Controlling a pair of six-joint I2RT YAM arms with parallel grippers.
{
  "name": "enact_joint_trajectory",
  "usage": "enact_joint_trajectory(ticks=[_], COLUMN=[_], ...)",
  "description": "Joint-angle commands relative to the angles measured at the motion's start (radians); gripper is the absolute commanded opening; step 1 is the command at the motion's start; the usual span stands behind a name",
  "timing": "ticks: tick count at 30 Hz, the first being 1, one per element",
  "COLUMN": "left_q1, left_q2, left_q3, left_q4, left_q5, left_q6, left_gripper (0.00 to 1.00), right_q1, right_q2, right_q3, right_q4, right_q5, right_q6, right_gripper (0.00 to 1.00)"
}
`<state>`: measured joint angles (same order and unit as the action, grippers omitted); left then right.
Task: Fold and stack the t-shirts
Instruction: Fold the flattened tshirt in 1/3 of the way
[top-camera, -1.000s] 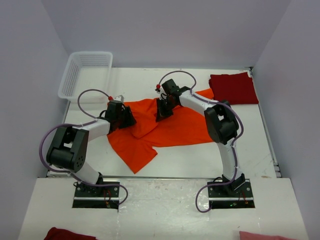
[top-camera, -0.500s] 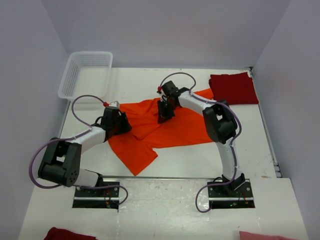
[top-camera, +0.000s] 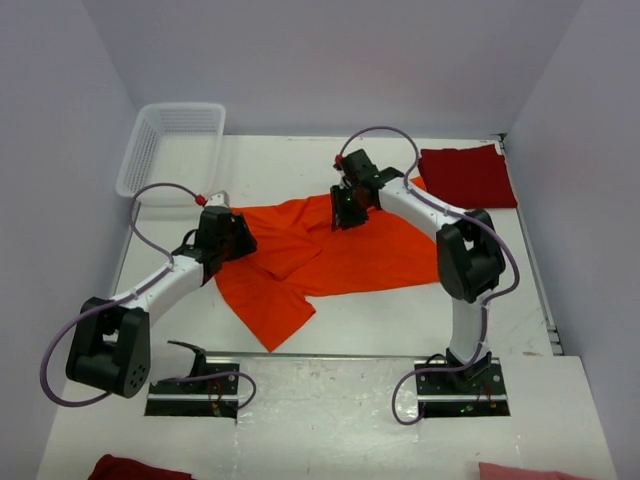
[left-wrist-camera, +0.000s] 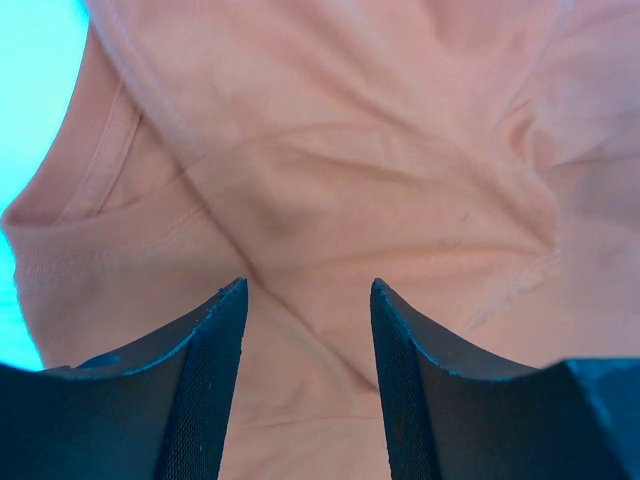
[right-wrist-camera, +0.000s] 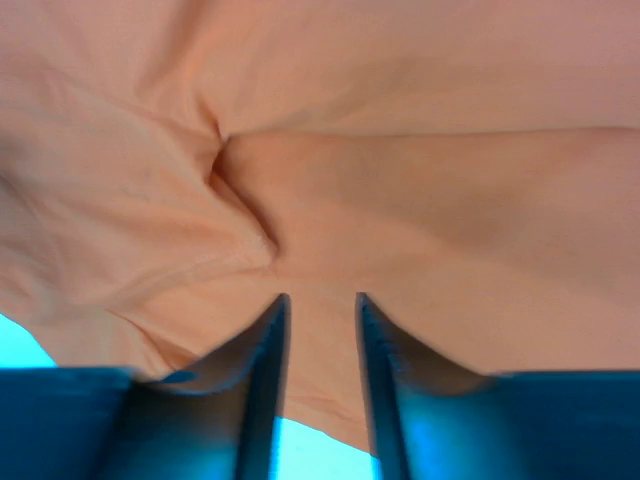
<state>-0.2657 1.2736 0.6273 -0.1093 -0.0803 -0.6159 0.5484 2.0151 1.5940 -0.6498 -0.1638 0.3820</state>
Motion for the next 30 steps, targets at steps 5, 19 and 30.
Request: enact_joint_trajectory(ticks=[5, 19, 30], left_q1=[0.013, 0.146, 0.198], left_q2=[0.172, 0.435, 0.432], left_q3=[0.173, 0.276, 0.244], left_q4=[0.059, 0.137, 0.072], left_q5=[-0.015, 0.022, -0.064], left_q6=[0.047, 0.059, 0.047], left_gripper=[0.52, 0.42, 0.42], right_q1=[-0.082, -0.182, -0.209], right_q2=[-0.182, -0.289, -0.357], right_q3=[-0.071, -0.174, -0.190], right_q4=[0.021, 0.047, 0.041], right_q5=[0.099, 0.046, 0.058], right_q6=[0.012, -0.026, 0.005], right_gripper=[0.00, 0.00, 0.00])
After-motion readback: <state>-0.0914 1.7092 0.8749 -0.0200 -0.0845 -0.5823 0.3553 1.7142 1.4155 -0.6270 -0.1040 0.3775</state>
